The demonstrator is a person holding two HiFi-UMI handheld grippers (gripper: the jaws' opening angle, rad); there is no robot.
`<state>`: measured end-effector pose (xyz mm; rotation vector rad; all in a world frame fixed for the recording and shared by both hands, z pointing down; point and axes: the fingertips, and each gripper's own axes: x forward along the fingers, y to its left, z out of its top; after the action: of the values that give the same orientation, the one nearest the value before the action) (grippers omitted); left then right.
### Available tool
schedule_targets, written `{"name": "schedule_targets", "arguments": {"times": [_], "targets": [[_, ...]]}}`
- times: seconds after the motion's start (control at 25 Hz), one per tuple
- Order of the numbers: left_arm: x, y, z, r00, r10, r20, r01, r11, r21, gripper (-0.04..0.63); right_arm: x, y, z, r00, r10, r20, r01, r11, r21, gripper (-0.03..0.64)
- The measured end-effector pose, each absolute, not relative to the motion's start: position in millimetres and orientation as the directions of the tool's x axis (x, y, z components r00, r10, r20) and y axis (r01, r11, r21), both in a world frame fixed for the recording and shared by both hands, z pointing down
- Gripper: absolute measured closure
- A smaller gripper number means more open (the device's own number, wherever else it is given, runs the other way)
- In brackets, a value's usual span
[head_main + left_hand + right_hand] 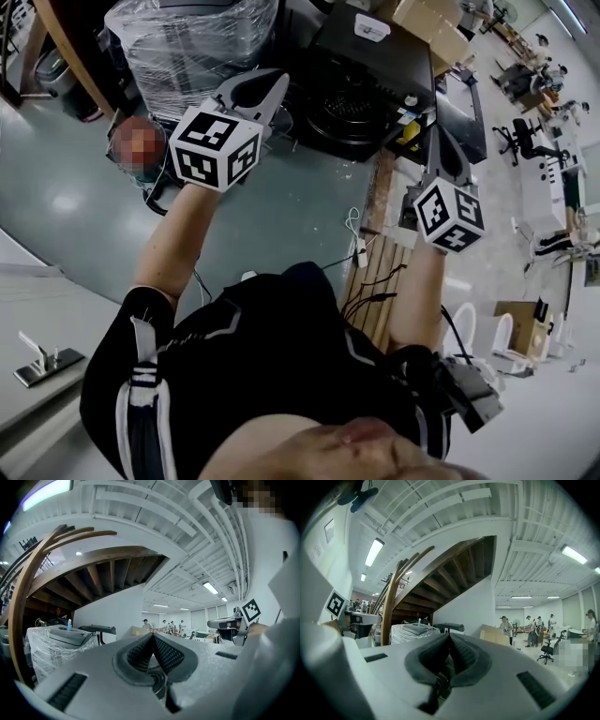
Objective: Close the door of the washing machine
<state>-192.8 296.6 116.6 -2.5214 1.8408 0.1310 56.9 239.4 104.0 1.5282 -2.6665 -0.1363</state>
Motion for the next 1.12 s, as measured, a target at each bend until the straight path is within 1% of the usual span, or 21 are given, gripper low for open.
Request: {"name": "schedule_targets", "arguments": {"times": [0.12, 0.36, 0.56, 0.8, 1.12], "targets": [[-200, 292, 122, 0.3, -0.951, -0.078, -0.951, -0.305, 0.054, 0.592, 45, 237, 108, -0.518, -0.855, 0.02, -0.849, 0.517, 0.114, 0.612], [-207, 263, 132, 0.281, -0.958, -0.054, -0.958, -0.283, 0.036, 0.592, 32, 210, 115, -0.522, -0.853, 0.007, -0.848, 0.52, 0.1, 0.612], [-218, 227, 131, 0.265, -0.964, -0.037, -0.964, -0.266, 0.024, 0.592, 18, 171, 108, -0.572, -0.819, -0.042, -0.82, 0.57, 0.056, 0.612], [-229, 166, 130, 0.248, -0.968, -0.029, -0.969, -0.248, 0.018, 0.592, 5, 109, 113, -0.577, -0.816, -0.014, -0.812, 0.572, 0.116, 0.613], [-219, 71, 137, 0.251, -0.968, -0.003, -0.968, -0.251, 0.027, 0.592, 8, 24, 118, -0.609, -0.793, -0.008, -0.791, 0.606, 0.078, 0.614]]}}
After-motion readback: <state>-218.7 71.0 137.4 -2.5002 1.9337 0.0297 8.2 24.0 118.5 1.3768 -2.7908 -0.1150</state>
